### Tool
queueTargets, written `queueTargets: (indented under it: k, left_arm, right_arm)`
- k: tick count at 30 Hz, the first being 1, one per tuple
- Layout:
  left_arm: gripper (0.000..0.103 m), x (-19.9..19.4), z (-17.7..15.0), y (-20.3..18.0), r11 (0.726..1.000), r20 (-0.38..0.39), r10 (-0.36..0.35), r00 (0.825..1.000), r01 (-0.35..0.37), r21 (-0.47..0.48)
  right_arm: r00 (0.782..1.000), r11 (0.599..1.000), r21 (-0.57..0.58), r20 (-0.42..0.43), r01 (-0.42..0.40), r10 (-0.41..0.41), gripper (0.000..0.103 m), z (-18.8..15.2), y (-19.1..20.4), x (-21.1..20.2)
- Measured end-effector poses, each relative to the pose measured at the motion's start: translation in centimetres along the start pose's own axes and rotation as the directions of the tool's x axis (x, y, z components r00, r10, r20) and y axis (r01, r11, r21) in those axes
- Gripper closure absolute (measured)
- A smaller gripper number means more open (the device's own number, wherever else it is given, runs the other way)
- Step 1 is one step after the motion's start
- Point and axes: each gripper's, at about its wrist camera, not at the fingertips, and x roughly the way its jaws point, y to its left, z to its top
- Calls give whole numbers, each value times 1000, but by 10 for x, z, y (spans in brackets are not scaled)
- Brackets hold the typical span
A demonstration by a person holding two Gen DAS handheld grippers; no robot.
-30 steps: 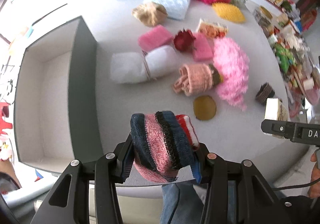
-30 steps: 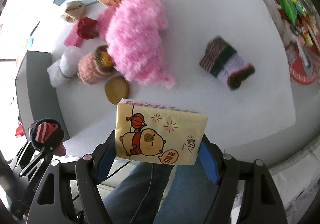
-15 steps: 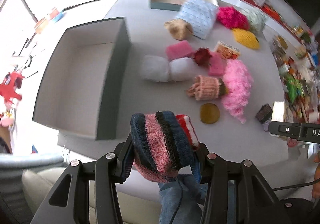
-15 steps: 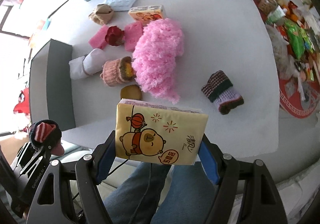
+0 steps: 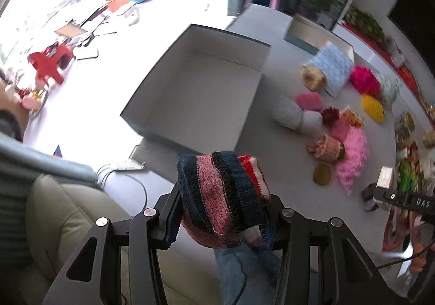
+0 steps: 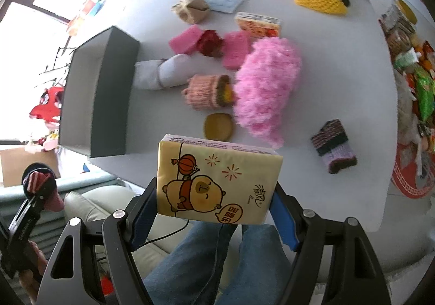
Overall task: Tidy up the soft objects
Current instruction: 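Carry the knit cozy and tissue pack over the white box with both tools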
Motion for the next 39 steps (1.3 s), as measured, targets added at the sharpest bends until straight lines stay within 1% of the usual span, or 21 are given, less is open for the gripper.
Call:
queueTargets:
  k: [5,10,16,22,23,26,29,31,34,37,39]
  left_arm:
    - [55,-9,7,15,999,19,23,1000,-23,-39]
    - [55,-10,23,25,999,41,24,999,-22,-48]
    - [55,2,59,39,1000,55,4,998,-4,-7]
    - [55,23,103,50,998,52,-16,999,13,58]
    - [55,27,110,52,997,51,-20,998,16,73]
    - [55,44,131,57,996,33,-18,999,15,92]
    - [55,61,147,62,995,15,-40,999,39,94]
    - [55,74,155,62,994,-1,-42,999,41,102]
    - [55,94,164,65,993,-31,-54,998,57,104]
    - [55,117,172,68,992,-75,-79,994,86,94]
    - [55,129,175,68,992,-99,-82,992,91,88]
  right_arm:
    - [1000,999,-34,-3,-30,30,25,2,21,-2]
    - [999,996,-80,30,-42,45,25,13,48,-8]
    - [996,992,-113,69,-47,55,25,37,91,-8]
    - [994,992,-120,97,-47,58,25,71,143,0]
    - [993,991,-127,101,-50,63,25,80,157,3]
    - [991,989,-139,113,-60,76,25,101,186,13]
    - [991,987,-136,97,-80,94,25,119,210,27]
    - [992,987,-145,94,-72,86,25,130,226,36]
    - [994,988,-143,79,-62,74,25,145,240,49]
    - [997,989,-134,38,-68,74,25,164,252,69]
    - [997,989,-132,12,-72,74,25,172,255,80]
